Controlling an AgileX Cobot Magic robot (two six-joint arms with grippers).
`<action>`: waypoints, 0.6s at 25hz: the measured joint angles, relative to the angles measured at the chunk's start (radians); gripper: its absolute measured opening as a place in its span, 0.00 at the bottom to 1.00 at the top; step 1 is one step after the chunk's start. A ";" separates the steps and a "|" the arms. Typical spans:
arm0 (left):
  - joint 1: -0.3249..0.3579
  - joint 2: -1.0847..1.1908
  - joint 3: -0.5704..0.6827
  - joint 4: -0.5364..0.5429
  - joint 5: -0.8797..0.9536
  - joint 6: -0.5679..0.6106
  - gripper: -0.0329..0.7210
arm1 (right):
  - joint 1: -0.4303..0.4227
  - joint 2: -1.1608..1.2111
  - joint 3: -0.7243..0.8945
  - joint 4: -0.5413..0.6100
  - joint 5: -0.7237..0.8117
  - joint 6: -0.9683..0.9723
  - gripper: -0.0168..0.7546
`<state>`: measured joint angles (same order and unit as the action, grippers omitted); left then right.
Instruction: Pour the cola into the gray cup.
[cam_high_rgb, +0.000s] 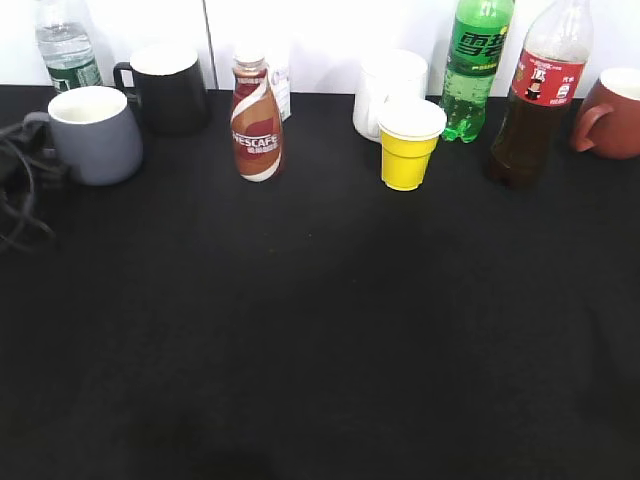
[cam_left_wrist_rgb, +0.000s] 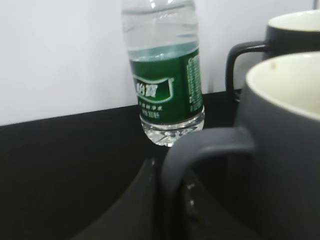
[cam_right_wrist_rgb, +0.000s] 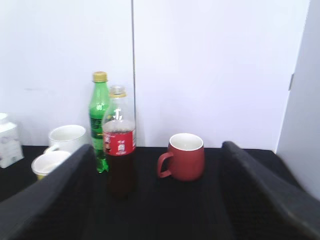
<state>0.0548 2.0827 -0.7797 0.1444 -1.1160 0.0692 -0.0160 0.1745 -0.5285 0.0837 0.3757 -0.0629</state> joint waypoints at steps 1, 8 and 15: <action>0.000 -0.049 0.006 0.008 0.069 0.008 0.12 | 0.000 0.083 0.000 0.011 -0.050 0.000 0.77; 0.002 -0.154 0.007 0.067 0.209 -0.033 0.11 | 0.000 0.264 0.000 0.081 -0.206 0.000 0.77; 0.002 -0.491 0.011 0.300 0.401 -0.256 0.11 | 0.000 0.376 0.000 0.065 -0.415 0.000 0.77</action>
<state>0.0567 1.5915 -0.7688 0.4447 -0.7150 -0.1865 -0.0160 0.5508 -0.5285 0.1490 -0.0392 -0.0629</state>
